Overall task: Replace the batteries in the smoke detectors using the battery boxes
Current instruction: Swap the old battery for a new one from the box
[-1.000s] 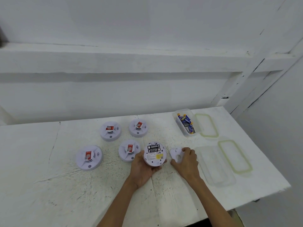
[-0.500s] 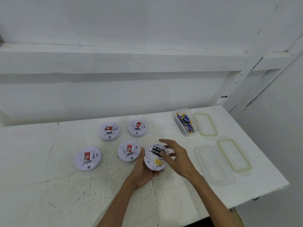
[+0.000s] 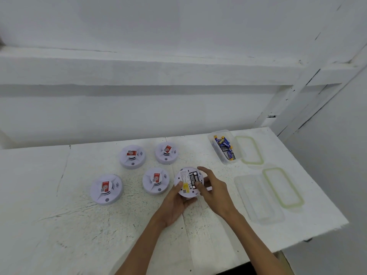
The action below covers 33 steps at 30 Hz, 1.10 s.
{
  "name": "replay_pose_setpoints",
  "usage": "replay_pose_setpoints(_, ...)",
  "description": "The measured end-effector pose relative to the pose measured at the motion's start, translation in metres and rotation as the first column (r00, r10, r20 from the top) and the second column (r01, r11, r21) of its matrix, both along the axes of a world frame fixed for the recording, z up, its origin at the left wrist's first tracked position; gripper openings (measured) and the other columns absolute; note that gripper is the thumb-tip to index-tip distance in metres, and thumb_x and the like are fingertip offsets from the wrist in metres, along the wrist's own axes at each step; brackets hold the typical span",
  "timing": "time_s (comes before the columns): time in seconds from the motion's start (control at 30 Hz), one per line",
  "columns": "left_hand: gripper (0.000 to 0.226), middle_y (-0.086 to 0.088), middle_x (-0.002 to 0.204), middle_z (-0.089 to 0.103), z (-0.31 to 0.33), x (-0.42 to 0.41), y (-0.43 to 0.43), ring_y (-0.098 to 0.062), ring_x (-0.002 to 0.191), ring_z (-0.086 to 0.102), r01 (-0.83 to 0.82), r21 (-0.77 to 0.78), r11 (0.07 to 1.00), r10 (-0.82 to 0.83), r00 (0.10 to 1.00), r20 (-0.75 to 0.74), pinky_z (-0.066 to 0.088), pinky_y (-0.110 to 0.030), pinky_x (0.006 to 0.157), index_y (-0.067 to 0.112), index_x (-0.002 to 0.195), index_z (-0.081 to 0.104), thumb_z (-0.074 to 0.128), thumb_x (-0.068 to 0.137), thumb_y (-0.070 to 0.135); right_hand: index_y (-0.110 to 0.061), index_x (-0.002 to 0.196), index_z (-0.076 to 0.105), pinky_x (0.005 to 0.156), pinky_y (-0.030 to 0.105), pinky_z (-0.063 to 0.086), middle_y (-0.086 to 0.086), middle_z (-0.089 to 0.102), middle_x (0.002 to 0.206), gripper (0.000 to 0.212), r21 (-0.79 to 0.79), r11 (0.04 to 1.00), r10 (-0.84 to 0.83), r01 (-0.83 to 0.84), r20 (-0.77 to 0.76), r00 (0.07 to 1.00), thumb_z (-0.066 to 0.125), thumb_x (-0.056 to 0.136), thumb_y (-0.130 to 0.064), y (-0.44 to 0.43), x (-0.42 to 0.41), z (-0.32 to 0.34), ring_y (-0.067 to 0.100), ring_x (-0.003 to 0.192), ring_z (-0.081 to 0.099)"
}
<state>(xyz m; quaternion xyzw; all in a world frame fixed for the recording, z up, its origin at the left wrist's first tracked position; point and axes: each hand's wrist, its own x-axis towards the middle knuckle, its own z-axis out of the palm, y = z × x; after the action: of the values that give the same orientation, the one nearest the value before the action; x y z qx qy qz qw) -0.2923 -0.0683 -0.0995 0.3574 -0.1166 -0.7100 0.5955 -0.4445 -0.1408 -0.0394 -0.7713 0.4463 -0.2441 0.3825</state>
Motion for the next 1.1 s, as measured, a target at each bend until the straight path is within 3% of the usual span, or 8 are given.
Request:
replay_pose_setpoints(0.1, 0.056, -0.014, 0.153, 0.056, -0.003, 0.000, 0.000, -0.030, 0.141, 0.054, -0.010, 0.010, 1.000, 0.010, 1.000, -0.018, 0.049, -0.043, 0.113, 0.016, 0.154, 0.044, 0.050, 0.103, 0.037, -0.036, 0.132, 0.048, 0.064, 0.014, 0.054, -0.009, 0.073, 0.100, 0.038, -0.017, 1.000, 0.012, -0.012, 0.002, 1.000, 0.062, 0.098, -0.029, 0.003, 0.001, -0.001, 0.005, 0.077, 0.069)
replay_pose_setpoints(0.27, 0.058, -0.017, 0.150, 0.057, 0.000, -0.001, 0.000, -0.034, 0.143, 0.052, -0.015, -0.009, 1.000, 0.015, 1.000, 0.013, 0.042, -0.049, 0.120, 0.012, 0.153, 0.045, 0.058, 0.099, 0.027, -0.036, 0.128, 0.047, 0.059, 0.011, 0.049, -0.021, 0.066, 0.093, 0.030, -0.074, 0.995, 0.055, -0.063, -0.110, 0.992, 0.058, 0.100, -0.032, 0.006, 0.000, -0.001, 0.005, 0.070, 0.066)
replay_pose_setpoints(0.37, 0.056, -0.017, 0.152, 0.055, -0.003, -0.002, 0.000, -0.034, 0.144, 0.050, -0.018, -0.032, 0.999, 0.019, 0.999, 0.030, 0.034, -0.054, 0.124, 0.011, 0.155, 0.043, 0.056, 0.103, 0.027, -0.034, 0.128, 0.046, 0.051, 0.020, 0.049, -0.013, 0.067, 0.083, 0.029, -0.126, 0.990, 0.042, -0.065, -0.180, 0.983, 0.055, 0.101, -0.030, 0.005, 0.001, -0.001, 0.008, 0.061, 0.064)
replay_pose_setpoints(0.47, 0.047, -0.018, 0.150, 0.058, -0.001, -0.006, 0.001, -0.033, 0.140, 0.055, -0.030, -0.065, 0.997, 0.034, 0.998, 0.056, 0.049, -0.045, 0.113, 0.009, 0.155, 0.041, 0.047, 0.110, 0.022, -0.032, 0.127, 0.045, 0.043, 0.026, 0.040, 0.001, 0.062, 0.066, 0.023, -0.142, 0.989, 0.015, -0.050, -0.239, 0.971, 0.044, 0.105, -0.029, 0.000, 0.002, -0.001, 0.010, 0.050, 0.054)
replay_pose_setpoints(0.53, 0.045, -0.018, 0.147, 0.061, 0.002, -0.007, 0.001, -0.033, 0.135, 0.060, -0.053, -0.079, 0.995, 0.058, 0.997, 0.059, 0.056, -0.038, 0.103, 0.009, 0.154, 0.042, 0.045, 0.110, 0.020, -0.027, 0.128, 0.046, 0.041, 0.026, 0.034, 0.001, 0.054, 0.060, 0.023, -0.170, 0.984, 0.004, -0.059, -0.306, 0.952, 0.042, 0.106, -0.026, -0.003, 0.004, 0.000, 0.009, 0.047, 0.047)
replay_pose_setpoints(0.67, 0.054, -0.019, 0.144, 0.063, 0.001, -0.007, 0.002, -0.034, 0.131, 0.063, -0.077, -0.044, 0.996, 0.079, 0.996, 0.041, 0.059, -0.042, 0.100, 0.008, 0.155, 0.040, 0.051, 0.105, 0.022, -0.021, 0.127, 0.049, 0.042, 0.022, 0.028, -0.004, 0.046, 0.060, 0.023, -0.194, 0.978, -0.011, -0.071, -0.393, 0.919, 0.042, 0.106, -0.026, 0.002, 0.006, -0.004, 0.008, 0.048, 0.040)
replay_pose_setpoints(0.83, 0.045, -0.018, 0.141, 0.065, 0.002, -0.007, 0.005, -0.034, 0.128, 0.065, -0.085, -0.029, 0.996, 0.086, 0.995, 0.046, 0.059, -0.045, 0.100, 0.010, 0.153, 0.043, 0.047, 0.108, 0.016, -0.018, 0.123, 0.048, 0.043, 0.022, 0.027, -0.002, 0.050, 0.067, 0.024, -0.208, 0.973, -0.015, -0.098, -0.482, 0.876, 0.037, 0.107, -0.031, 0.001, 0.007, -0.003, 0.009, 0.054, 0.042)
replay_pose_setpoints(1.1, 0.044, -0.018, 0.138, 0.067, 0.000, -0.008, 0.005, -0.034, 0.126, 0.067, -0.095, -0.032, 0.995, 0.097, 0.993, 0.071, 0.060, -0.045, 0.097, 0.011, 0.153, 0.042, 0.046, 0.110, 0.013, -0.014, 0.114, 0.048, 0.047, 0.029, 0.033, 0.004, 0.050, 0.069, 0.024, -0.101, 0.994, -0.009, -0.044, -0.470, 0.883, 0.041, 0.106, -0.036, -0.008, 0.016, -0.004, 0.020, 0.065, 0.050)
